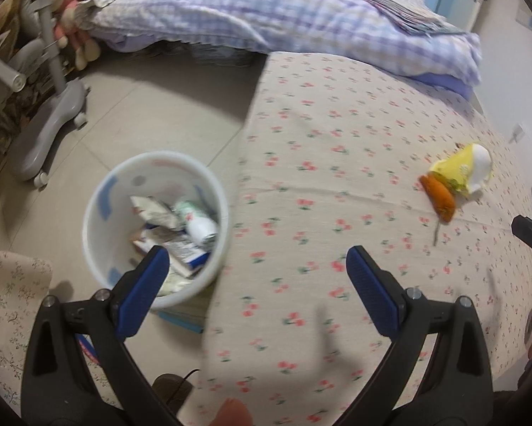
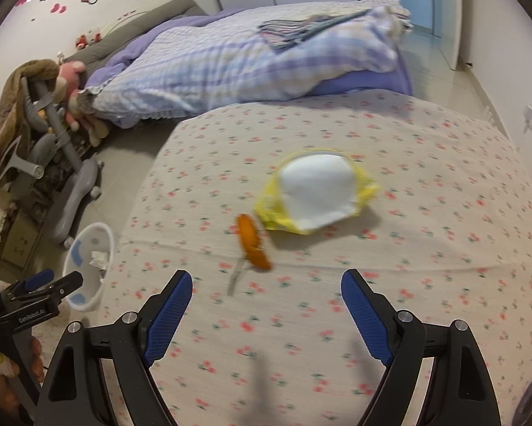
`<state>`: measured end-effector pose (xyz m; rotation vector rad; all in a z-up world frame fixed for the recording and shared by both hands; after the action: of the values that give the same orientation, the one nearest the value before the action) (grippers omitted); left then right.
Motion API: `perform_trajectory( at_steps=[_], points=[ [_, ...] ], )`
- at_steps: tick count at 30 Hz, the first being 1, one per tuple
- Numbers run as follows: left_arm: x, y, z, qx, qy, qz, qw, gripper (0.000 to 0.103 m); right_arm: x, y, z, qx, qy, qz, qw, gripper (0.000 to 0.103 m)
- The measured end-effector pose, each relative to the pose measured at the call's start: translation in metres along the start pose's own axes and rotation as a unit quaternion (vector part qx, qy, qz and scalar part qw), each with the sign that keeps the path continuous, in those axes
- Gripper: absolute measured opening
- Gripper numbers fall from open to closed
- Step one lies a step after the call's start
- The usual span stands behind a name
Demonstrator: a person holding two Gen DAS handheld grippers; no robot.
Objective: Collect trash
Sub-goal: 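Move both tools back over the mattress toward the yellow wrapper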
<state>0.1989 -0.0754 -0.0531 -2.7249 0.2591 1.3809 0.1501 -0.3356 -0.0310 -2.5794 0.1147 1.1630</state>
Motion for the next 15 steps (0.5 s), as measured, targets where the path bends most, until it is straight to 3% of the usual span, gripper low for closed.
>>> perform_trajectory(
  at_steps=[8,15],
  points=[
    [0.010,0.064,0.000,0.027,-0.010,0.029,0.9992,0.099,-0.020,0.059,0.006,0.038,0.009,0.022,0.999,0.087],
    [0.028,0.119,0.000,0.022,-0.032,0.070,0.9968,0.099,-0.032,0.103,0.010,0.078,0.016,0.038,0.996,0.087]
  ],
)
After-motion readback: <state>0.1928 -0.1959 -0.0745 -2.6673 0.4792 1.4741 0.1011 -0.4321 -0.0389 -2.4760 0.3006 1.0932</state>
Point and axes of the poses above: each gripper's, at about its wrist camera, not at the fingertips, and x roughly the way its jaws point, y to its right, z to its underside, the point moved 7 cm from there along x, roughly the way its jaws point, and after that the axes turned 8 degrees about y, right-handed, at the moved point
